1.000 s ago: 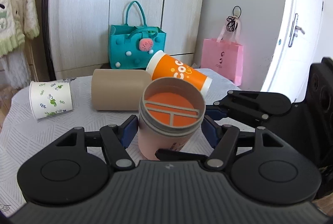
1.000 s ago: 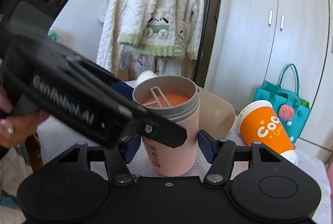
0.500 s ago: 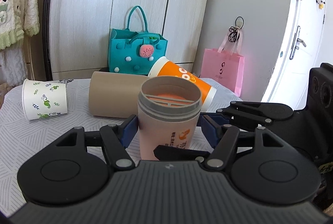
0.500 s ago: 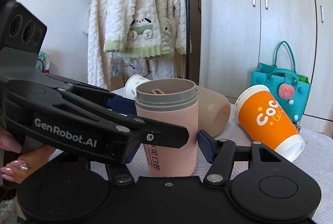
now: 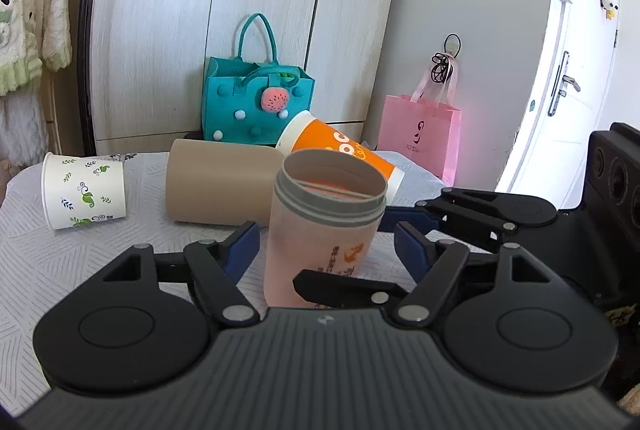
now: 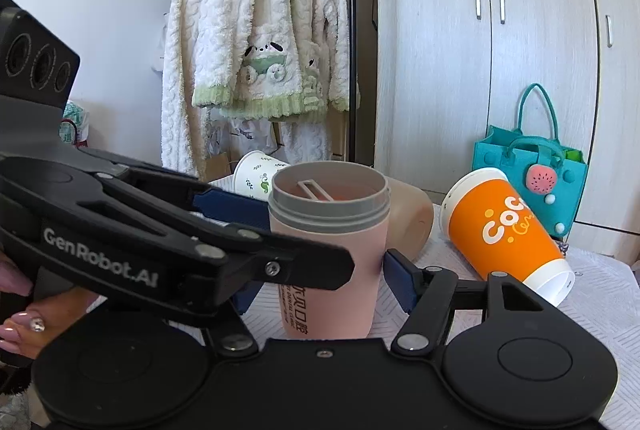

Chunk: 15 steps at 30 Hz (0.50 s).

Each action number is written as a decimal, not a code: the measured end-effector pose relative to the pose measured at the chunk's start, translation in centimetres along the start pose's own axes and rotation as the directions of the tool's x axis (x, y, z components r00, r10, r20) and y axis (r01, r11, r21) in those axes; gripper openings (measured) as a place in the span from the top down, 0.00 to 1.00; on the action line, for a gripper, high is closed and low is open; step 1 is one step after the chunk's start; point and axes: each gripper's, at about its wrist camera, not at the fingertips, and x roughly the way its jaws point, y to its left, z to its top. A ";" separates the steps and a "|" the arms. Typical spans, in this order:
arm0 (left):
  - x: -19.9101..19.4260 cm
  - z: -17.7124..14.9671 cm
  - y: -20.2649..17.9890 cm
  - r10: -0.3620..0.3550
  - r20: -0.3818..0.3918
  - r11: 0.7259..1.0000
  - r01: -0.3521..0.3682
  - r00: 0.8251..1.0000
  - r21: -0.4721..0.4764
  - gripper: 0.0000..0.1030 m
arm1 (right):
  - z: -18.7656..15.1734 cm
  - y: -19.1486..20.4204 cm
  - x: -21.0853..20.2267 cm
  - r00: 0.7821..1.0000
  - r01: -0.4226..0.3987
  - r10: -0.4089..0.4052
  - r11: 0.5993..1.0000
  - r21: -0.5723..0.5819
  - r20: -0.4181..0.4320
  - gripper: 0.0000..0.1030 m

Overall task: Flip cup upright
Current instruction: 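Lower the upright pink cup onto the table and open the right gripper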

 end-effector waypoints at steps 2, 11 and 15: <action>-0.1 -0.1 0.0 0.011 -0.003 1.000 -0.011 1.000 0.003 0.24 | 0.0 0.1 -0.1 1.000 0.006 -0.006 1.000 -0.006 0.000 0.26; -0.1 -0.1 0.2 0.011 -0.017 1.000 -0.011 1.000 -0.007 0.18 | -0.2 0.1 -0.1 0.999 0.032 -0.032 0.999 -0.001 -0.004 0.20; -0.5 -0.2 0.3 0.030 -0.009 0.999 -0.031 0.999 -0.015 0.16 | -0.3 0.0 -0.5 0.998 0.060 -0.060 0.998 0.030 -0.012 0.11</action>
